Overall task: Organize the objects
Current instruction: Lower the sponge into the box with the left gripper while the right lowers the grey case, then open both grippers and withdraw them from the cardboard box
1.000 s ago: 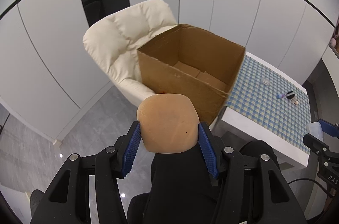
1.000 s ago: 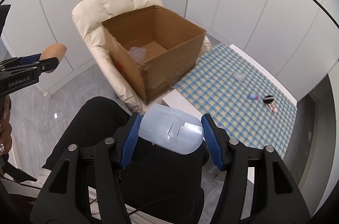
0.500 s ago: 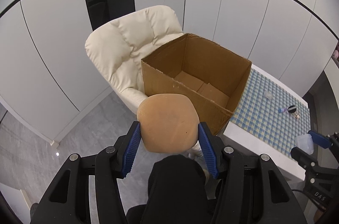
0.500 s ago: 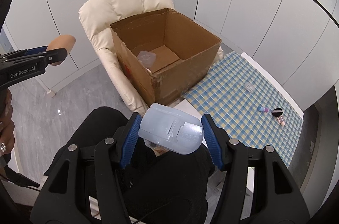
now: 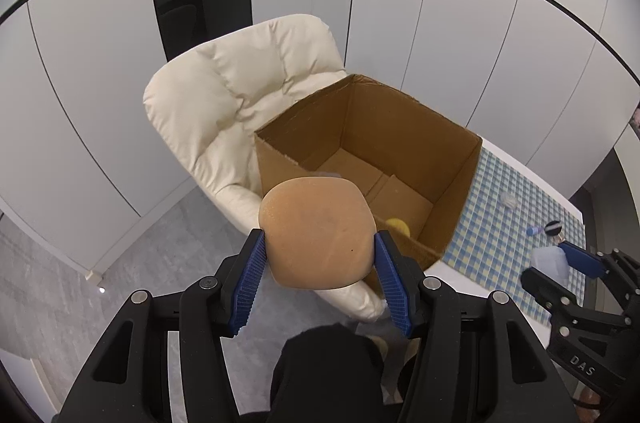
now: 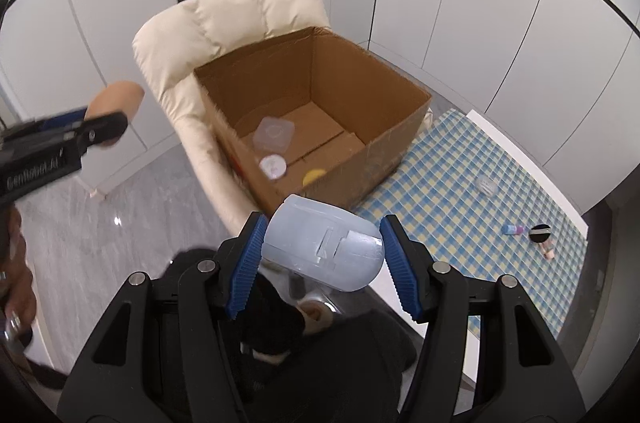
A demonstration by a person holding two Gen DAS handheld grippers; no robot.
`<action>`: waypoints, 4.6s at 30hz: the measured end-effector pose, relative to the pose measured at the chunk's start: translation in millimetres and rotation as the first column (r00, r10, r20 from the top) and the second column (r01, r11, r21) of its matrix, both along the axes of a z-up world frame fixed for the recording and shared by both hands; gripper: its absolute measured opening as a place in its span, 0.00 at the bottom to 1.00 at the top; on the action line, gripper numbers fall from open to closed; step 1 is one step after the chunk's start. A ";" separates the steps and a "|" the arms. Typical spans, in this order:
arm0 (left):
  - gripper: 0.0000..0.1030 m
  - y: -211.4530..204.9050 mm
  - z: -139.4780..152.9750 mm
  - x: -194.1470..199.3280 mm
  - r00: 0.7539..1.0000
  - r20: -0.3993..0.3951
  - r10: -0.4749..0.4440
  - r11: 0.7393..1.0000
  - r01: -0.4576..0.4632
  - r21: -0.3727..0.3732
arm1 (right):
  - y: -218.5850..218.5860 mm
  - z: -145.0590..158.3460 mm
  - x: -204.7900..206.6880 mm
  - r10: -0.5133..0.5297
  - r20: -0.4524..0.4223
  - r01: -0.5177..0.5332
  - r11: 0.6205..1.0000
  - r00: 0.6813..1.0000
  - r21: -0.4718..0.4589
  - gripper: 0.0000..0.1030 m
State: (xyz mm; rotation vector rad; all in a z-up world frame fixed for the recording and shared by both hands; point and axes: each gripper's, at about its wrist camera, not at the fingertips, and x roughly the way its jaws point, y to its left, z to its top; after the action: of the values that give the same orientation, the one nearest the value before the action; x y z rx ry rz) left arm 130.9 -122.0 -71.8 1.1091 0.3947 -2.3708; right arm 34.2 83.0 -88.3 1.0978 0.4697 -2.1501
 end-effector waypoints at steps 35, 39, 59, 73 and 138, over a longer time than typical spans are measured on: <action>0.80 -75.4 -58.0 -148.3 0.995 0.064 0.082 0.997 -0.081 -0.013 | -131.7 -71.5 -126.8 -0.044 0.025 0.043 0.998 0.999 0.043 0.78; 0.99 -73.2 -50.4 -146.5 0.993 0.076 0.086 0.995 -0.082 -0.061 | -122.4 -55.0 -127.4 -0.056 -0.019 0.056 0.998 0.998 0.004 0.89; 0.99 -66.1 -27.8 -130.1 0.995 0.062 0.075 0.996 -0.072 -0.061 | -105.5 -41.0 -128.6 -0.088 0.013 0.088 0.996 0.996 -0.033 0.89; 0.99 -46.6 0.5 -92.8 0.996 0.028 0.079 0.995 -0.078 -0.059 | -81.3 -18.5 -101.8 -0.105 0.024 0.106 0.993 0.994 -0.050 0.89; 0.99 80.1 -12.6 97.3 0.996 0.086 0.035 0.999 -0.036 0.012 | 62.0 -22.8 117.6 -0.011 0.022 0.011 1.000 1.000 0.004 0.89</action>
State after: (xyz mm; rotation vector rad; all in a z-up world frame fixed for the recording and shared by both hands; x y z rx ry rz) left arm 228.2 -41.9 -84.4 1.1961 0.3981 -2.2836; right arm 151.7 145.0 -111.1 1.1276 0.4592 -2.1449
